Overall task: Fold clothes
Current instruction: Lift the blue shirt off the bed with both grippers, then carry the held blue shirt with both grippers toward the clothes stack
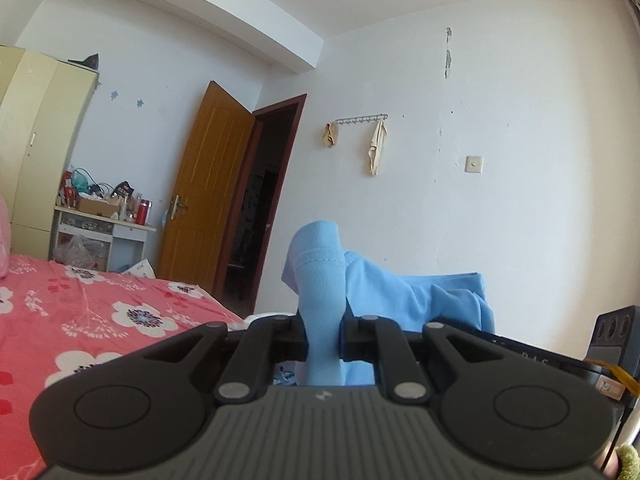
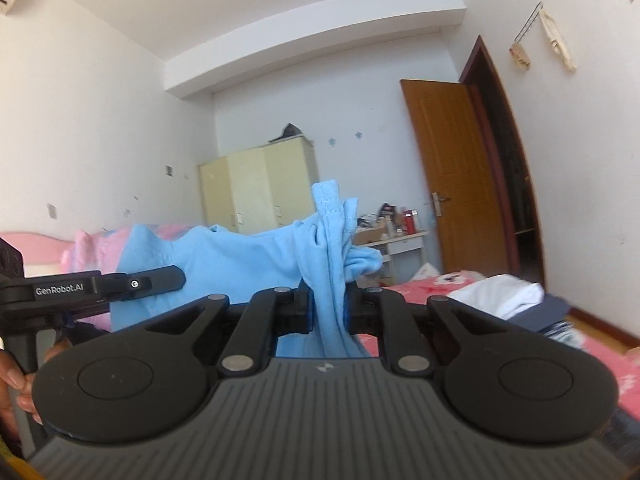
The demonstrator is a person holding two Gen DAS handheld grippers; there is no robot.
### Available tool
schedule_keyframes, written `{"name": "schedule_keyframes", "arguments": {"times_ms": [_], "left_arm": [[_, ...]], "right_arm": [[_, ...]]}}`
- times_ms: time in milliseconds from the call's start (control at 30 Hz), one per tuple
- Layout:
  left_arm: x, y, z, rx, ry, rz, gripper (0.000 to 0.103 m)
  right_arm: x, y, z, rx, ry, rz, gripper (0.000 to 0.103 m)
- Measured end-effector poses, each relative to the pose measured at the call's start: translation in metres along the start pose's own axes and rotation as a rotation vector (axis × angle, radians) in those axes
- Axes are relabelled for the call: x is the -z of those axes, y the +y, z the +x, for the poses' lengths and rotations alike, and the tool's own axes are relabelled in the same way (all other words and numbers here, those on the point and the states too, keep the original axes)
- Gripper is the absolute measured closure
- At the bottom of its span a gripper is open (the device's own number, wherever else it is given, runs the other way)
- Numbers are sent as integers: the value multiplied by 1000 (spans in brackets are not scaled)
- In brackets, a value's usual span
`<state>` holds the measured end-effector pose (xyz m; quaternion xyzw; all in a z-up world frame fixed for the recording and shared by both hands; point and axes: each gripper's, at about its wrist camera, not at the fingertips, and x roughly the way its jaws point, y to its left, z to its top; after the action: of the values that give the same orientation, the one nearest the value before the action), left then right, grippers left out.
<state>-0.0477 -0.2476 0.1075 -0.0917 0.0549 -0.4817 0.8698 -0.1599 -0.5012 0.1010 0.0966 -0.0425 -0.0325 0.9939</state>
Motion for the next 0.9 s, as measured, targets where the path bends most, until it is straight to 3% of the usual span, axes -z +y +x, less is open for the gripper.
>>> {"name": "schedule_keyframes", "arguments": {"times_ms": [433, 900], "left_arm": [[46, 18, 56, 8, 99, -52, 90], [75, 82, 117, -79, 187, -118, 90]], "right_arm": [[20, -54, 21, 72, 57, 4, 92], [60, -81, 102, 45, 168, 29, 92]]}}
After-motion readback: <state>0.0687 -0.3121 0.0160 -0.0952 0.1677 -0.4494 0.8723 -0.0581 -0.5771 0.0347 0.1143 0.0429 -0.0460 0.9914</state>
